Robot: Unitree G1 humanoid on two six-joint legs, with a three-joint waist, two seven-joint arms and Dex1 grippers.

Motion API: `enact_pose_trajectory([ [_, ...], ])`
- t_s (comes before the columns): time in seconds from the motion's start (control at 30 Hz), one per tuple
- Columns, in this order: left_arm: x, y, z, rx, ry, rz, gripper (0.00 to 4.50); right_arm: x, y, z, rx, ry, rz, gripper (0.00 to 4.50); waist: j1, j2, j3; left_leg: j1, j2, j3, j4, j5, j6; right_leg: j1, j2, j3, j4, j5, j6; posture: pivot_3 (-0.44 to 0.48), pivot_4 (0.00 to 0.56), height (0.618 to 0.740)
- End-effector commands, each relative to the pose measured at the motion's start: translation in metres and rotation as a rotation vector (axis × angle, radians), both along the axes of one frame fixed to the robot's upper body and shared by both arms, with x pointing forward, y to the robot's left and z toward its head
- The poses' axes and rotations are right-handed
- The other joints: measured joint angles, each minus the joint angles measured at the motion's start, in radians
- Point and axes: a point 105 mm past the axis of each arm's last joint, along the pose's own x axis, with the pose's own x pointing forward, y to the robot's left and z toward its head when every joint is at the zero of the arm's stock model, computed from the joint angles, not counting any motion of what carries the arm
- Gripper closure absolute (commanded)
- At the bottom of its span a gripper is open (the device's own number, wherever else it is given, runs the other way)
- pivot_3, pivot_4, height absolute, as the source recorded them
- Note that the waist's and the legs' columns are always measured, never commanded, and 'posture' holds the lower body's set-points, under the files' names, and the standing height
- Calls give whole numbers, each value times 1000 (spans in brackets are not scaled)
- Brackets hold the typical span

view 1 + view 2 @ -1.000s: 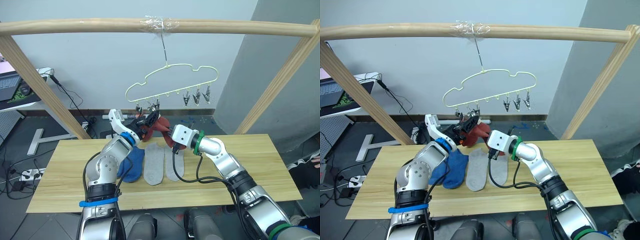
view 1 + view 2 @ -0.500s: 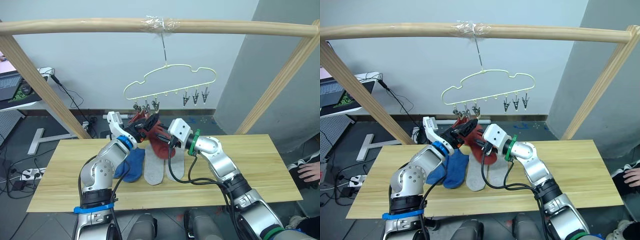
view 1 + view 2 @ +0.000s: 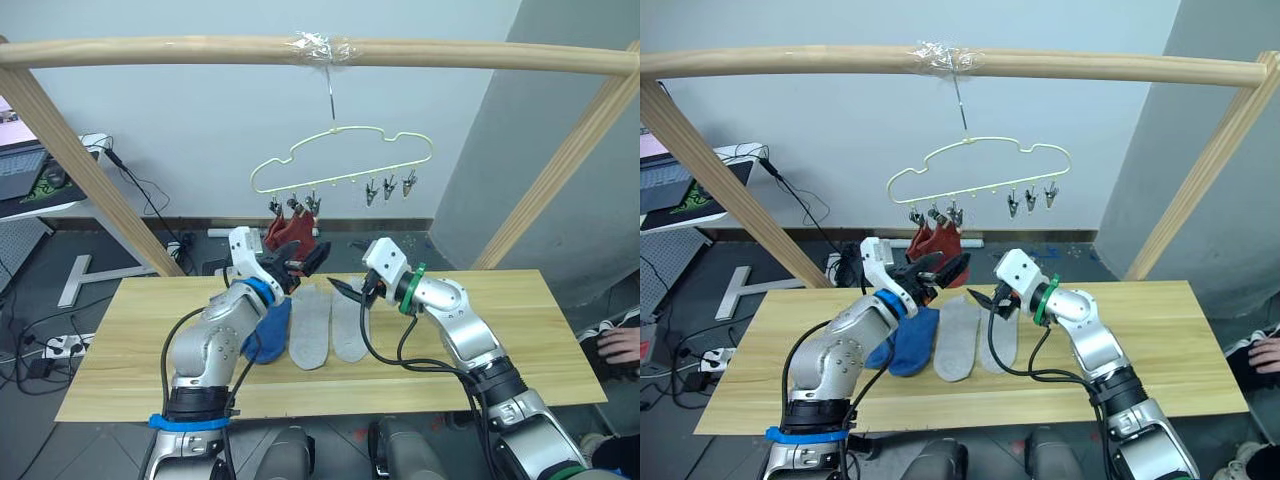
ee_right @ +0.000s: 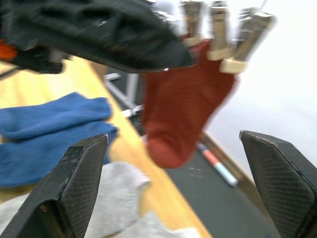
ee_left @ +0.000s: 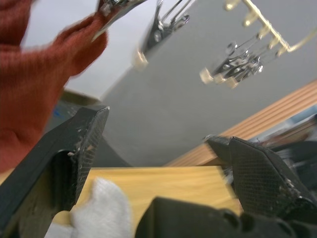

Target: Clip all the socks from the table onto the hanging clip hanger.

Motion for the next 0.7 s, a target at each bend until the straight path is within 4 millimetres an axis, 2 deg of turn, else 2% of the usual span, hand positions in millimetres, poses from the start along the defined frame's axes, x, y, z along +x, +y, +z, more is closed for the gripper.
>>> enact_pose_trajectory([
  [0.03,2,-6,16,61,-133,16,0,1,-11,15,25,-41,-39,45,4,0,0,0,0,0,0,0,0,0,0,0,0,0,0,41,150,740],
  [0.13,3,-11,17,95,-182,11,587,1,-19,16,21,-38,-56,0,4,0,0,0,0,1,0,0,0,0,0,0,0,0,0,41,150,740],
  [0.27,10,-15,17,136,-204,27,1748,3,-39,23,45,-18,-108,0,5,0,0,-1,0,1,0,0,0,0,0,0,0,0,0,22,154,740],
  [0.33,13,-16,15,156,-209,35,2336,0,-42,26,68,1,-105,0,5,0,0,-1,0,1,0,0,1,0,0,-1,0,0,0,13,154,740],
  [0.53,22,-11,16,170,-213,98,2336,-12,-36,46,173,40,-26,0,1,0,0,0,0,1,0,0,1,0,0,-1,0,0,0,2,154,740],
  [0.7,28,-9,18,191,-228,121,2336,-22,-26,74,286,66,59,0,2,0,0,-1,0,1,0,0,1,0,0,-2,0,0,0,-2,155,740],
])
